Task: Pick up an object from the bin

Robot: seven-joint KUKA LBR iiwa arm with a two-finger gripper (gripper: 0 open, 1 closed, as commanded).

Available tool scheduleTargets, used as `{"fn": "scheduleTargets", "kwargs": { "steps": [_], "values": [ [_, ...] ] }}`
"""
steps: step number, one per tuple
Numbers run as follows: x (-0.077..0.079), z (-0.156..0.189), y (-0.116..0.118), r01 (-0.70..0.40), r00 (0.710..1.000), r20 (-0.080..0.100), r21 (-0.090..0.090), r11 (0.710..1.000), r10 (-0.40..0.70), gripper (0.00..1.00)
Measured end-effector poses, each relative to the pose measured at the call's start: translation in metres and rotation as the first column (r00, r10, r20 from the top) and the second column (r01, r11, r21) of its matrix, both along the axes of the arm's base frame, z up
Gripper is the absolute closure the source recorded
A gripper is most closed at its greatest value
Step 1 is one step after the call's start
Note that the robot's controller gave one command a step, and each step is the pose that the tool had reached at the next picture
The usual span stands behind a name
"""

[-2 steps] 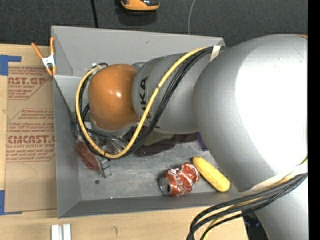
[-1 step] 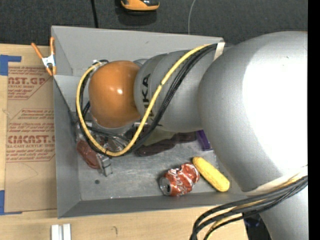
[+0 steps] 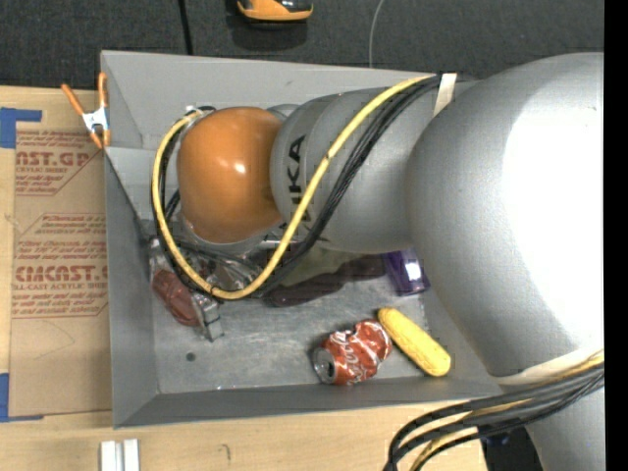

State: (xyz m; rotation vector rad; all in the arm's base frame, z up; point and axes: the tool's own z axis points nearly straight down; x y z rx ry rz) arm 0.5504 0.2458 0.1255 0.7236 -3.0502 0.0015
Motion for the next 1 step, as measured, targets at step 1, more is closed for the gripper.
{"fn": "scheduleTargets", "kwargs": {
  "steps": [1],
  "values": [
    [0.0015,0.0226,0.0007,0.0,1.0,0.006,0.002,1.0,0.0,1.0]
  ]
}}
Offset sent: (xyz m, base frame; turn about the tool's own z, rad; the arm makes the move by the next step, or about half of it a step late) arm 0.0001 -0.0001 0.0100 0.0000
